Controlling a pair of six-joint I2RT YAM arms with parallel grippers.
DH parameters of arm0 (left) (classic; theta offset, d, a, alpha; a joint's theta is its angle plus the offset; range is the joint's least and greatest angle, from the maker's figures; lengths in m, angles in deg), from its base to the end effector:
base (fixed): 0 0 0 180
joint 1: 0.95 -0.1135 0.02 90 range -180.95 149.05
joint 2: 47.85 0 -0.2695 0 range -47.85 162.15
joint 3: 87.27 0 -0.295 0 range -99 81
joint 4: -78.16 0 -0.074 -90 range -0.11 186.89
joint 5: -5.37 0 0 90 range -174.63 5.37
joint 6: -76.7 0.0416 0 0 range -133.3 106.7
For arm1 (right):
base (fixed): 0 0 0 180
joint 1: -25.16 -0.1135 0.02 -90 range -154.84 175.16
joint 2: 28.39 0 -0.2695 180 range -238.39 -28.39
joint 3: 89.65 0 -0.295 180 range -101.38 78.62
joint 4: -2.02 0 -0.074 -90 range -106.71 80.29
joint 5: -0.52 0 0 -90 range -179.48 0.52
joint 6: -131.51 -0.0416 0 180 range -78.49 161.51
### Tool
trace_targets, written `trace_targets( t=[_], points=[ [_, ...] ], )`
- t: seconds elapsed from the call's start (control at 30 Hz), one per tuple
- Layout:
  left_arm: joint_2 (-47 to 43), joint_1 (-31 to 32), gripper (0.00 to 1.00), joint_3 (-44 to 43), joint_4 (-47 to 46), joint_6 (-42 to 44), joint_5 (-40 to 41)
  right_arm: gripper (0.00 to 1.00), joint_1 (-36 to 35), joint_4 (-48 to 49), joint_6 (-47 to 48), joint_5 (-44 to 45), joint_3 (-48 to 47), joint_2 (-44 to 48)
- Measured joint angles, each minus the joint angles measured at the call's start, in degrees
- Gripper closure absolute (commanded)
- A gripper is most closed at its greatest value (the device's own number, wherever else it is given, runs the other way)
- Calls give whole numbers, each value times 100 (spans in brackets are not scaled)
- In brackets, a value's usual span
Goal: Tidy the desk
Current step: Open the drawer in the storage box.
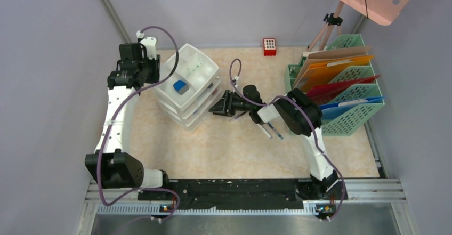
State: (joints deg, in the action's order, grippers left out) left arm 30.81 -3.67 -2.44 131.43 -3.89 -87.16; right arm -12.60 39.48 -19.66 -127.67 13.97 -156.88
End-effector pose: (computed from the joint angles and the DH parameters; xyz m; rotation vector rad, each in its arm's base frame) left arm 0.3421 0.0144 0.3924 0.1535 2.2072 0.0686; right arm 0.3575 0.3094 0.0646 -0.1246 2.1859 1.7172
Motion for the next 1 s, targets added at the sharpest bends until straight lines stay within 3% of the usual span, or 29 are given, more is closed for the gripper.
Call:
trace_targets(
  t=[1.0],
  points=[
    [2, -26, 61, 0, 0, -50, -107, 60, 4, 2022, -1001, -507, -507, -970]
  ],
)
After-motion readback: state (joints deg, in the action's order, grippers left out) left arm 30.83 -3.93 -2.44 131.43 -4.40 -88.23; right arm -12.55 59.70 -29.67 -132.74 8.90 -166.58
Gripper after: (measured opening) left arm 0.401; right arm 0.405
